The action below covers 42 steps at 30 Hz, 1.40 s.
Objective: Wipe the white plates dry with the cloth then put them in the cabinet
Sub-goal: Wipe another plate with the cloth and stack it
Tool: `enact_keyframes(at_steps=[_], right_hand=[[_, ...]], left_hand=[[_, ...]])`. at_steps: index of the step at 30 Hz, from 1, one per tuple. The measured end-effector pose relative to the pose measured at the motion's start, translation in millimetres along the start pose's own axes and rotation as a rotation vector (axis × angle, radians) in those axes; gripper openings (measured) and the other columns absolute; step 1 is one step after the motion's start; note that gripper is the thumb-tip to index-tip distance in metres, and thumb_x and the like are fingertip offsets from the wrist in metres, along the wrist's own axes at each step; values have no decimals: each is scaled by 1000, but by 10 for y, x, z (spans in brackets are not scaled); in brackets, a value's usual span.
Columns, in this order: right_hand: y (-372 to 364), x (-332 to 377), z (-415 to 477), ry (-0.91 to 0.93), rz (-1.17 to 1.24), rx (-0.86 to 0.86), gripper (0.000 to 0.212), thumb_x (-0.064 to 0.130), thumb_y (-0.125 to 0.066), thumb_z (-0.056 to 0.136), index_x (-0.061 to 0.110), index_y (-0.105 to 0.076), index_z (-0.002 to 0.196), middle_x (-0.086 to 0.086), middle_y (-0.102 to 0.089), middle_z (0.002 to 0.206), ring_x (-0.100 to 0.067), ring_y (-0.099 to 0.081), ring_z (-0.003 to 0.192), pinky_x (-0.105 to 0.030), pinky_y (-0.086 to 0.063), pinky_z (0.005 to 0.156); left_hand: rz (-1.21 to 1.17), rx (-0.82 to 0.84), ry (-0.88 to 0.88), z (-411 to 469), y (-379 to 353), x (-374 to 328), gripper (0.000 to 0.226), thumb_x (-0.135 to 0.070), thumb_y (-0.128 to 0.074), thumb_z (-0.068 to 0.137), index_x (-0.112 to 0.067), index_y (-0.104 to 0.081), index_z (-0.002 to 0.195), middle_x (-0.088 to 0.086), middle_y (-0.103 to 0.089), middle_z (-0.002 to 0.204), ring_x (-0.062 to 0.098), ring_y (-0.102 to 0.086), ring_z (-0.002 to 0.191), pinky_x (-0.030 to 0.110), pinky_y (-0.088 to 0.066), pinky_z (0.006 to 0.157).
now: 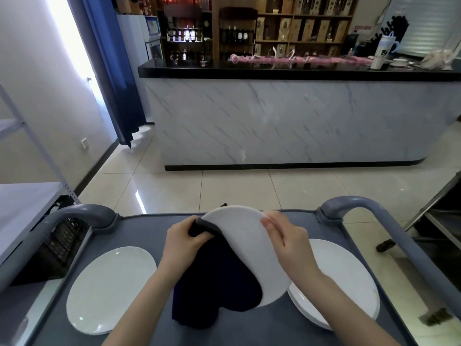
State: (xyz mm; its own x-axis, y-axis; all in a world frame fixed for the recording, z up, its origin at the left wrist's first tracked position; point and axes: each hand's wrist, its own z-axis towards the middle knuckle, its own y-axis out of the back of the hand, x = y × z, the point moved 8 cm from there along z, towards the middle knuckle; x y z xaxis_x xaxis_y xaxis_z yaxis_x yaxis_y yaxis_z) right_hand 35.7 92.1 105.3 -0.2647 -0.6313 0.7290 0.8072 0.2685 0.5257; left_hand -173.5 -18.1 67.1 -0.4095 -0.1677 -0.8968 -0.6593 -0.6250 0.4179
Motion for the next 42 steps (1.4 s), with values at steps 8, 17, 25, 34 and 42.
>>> enact_keyframes(at_steps=[8, 17, 25, 34, 42], right_hand=[[-183, 200, 86, 153, -156, 182, 34, 45, -42, 99, 22, -66, 108, -4, -65, 67, -24, -59, 64, -38, -47, 66], [116, -122, -180, -177, 153, -280, 20, 45, -42, 98, 35, -58, 91, 2, -61, 77, -17, -54, 68, -22, -42, 61], [-18, 48, 161, 71, -225, 299, 44, 71, -40, 83, 39, -49, 112, 22, -67, 91, -3, -62, 86, -19, -43, 73], [-142, 57, 95, 71, -37, 177, 30, 51, -44, 97, 28, -63, 97, -4, -58, 61, -23, -52, 59, -36, -43, 63], [-24, -171, -269, -195, 212, -245, 24, 44, -47, 100, 31, -62, 88, 0, -58, 69, -13, -46, 58, -20, -37, 54]], left_hand=[[131, 85, -170, 27, -200, -301, 22, -17, -77, 72, -31, -61, 70, -17, -63, 67, -2, -55, 66, 13, -39, 59], [-229, -89, 244, -130, -68, 259, 14, -23, -73, 84, -32, -71, 73, -3, -73, 75, 15, -69, 75, 38, -56, 69], [137, -23, -91, -23, -2, -174, 10, -5, -77, 72, -5, -68, 75, 8, -66, 65, 18, -54, 63, 24, -42, 61], [92, 2, -105, 42, -41, -235, 18, -7, -75, 75, -21, -65, 71, -5, -63, 63, 5, -51, 62, 21, -40, 62], [-323, -168, 283, -181, -11, 302, 10, -24, -71, 84, -28, -72, 75, -3, -73, 75, 9, -66, 71, 28, -53, 65]])
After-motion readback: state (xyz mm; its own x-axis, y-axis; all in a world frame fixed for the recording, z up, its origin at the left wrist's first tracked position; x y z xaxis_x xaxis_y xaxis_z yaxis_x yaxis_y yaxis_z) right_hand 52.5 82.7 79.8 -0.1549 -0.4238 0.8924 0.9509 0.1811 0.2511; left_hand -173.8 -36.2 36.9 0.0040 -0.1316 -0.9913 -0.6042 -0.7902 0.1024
